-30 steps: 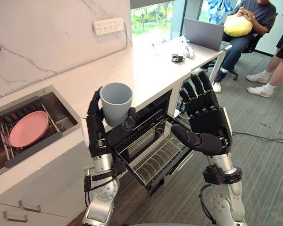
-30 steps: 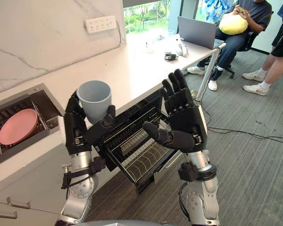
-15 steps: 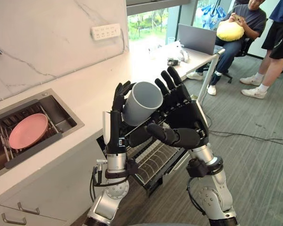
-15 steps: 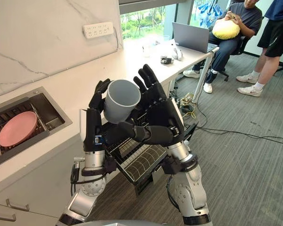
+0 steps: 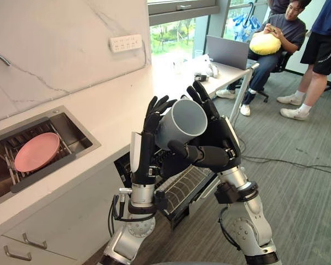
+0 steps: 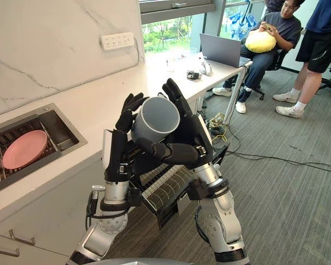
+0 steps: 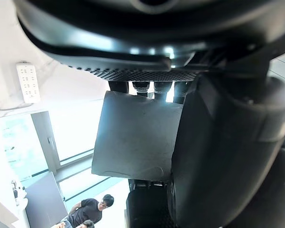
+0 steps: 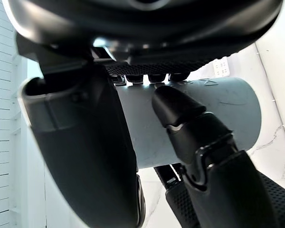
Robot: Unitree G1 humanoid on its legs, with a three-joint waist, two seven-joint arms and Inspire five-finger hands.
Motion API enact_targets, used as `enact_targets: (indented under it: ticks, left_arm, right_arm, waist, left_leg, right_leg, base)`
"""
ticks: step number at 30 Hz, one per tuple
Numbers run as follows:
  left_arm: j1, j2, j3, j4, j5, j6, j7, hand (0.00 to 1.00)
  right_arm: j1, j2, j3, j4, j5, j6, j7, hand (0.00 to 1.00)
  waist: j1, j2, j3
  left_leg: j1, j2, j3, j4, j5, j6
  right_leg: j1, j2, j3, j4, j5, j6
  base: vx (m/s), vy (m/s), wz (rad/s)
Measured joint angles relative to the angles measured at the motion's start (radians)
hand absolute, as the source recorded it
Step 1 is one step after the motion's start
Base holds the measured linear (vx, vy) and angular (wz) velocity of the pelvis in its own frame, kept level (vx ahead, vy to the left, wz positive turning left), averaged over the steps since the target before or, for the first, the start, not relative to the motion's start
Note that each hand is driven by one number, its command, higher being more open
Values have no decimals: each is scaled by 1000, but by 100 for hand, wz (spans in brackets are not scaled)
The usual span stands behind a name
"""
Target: Walk over to the sink, pick up the cup, carry it to the dishwasher, place the cup inside the dishwasher, then close the dishwasher door
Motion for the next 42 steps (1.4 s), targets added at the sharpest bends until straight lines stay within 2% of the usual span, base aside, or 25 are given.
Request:
enact_targets:
  ticks: [5,14,15,20,25,30,32,35,37,38,40,41,42]
  left_arm:
    - [12,0,-2,-8,18,0,0,0]
    - [13,8,0,-8,18,4,4,0]
    - [13,8,0,-8,18,5,4,100]
    - [12,6,-1,-23,18,8,3,100]
    - [14,5,16,-24,16,12,19,100]
    - [46,-4,56,-24,-23,1,22,100]
    - [68,-4,89,-24,-71,-1,20,100]
    - [81,-7,120,-22,-178,-8,-27,100]
    - [100,-14,153,-18,-381,-14,-193,100]
    - [108,-16,162,-16,-438,-11,-248,100]
    - [138,-15,177,4,-701,71,-523,100]
    - [144,-12,177,20,-745,98,-583,100]
    - [150,1,169,71,-798,147,-679,100]
  right_arm:
    - [-8,-4,-12,5,-46,25,-38,0]
    - [-8,-3,-8,9,-43,34,-37,0]
    - [-8,-3,-7,10,-43,32,-41,0]
    - [-2,3,-1,54,-27,33,-61,0]
    - [22,36,-7,83,80,37,-84,0]
    - [36,91,-86,89,268,32,-116,0]
    - [37,107,-135,100,327,11,-126,0]
    - [41,118,-187,122,342,-19,-137,0]
    - [56,120,-227,123,341,-30,-152,0]
    - [60,120,-238,123,341,-30,-152,0]
    - [71,119,-275,132,339,-28,-155,0]
    - [71,119,-283,139,339,-27,-155,0]
    - [71,115,-305,159,338,-19,-155,0]
  waist:
    - [-1,-1,-1]
    - [-1,-1,-2]
    - [-1,-1,-1]
    - [-1,-15,-12]
    - [2,-20,-14]
    - [1,-20,-14]
    - [0,-20,-14]
    - [0,-21,-14]
    - [1,-21,-14]
    - [2,-21,-14]
    - [3,-21,-13]
    - [3,-21,-13]
    - [3,-21,-13]
  left_leg:
    - [-2,2,-3,0,3,-4]
    - [-4,8,-13,-1,14,-4]
    - [-4,9,-14,-1,15,-3]
    - [-9,11,-22,-1,17,-3]
    - [-15,10,-29,-1,19,-4]
    - [-19,10,-37,-1,20,-5]
    - [-21,10,-42,-1,20,-5]
    - [-22,10,-51,-1,21,-6]
    - [-23,9,-57,-1,22,-6]
    - [-24,9,-57,-1,22,-6]
    - [-28,8,-63,-1,22,-6]
    - [-28,8,-64,-1,22,-6]
    - [-30,7,-67,-1,22,-6]
  right_leg:
    - [1,6,-3,-3,4,-2]
    - [3,9,-12,-2,5,-6]
    - [3,9,-13,-3,5,-6]
    - [3,10,-23,-4,3,-9]
    - [3,10,-32,-6,4,-8]
    - [3,10,-37,-8,5,-7]
    - [5,11,-42,-9,5,-7]
    - [11,11,-52,-12,5,-7]
    - [16,11,-59,-16,5,-7]
    - [16,11,-59,-17,5,-7]
    - [16,9,-65,-17,5,-6]
    - [16,9,-66,-17,5,-6]
    - [16,9,-69,-17,4,-5]
  base:
    - [-1,-1,1]
    - [-25,-3,3]
    - [-31,2,3]
    - [-11,1,5]
    - [4,0,5]
    - [3,-2,1]
    - [14,-7,5]
    - [5,-6,10]
    - [-6,-3,9]
    - [-7,-2,6]
    - [-10,1,7]
    - [-13,4,8]
    - [-18,4,8]
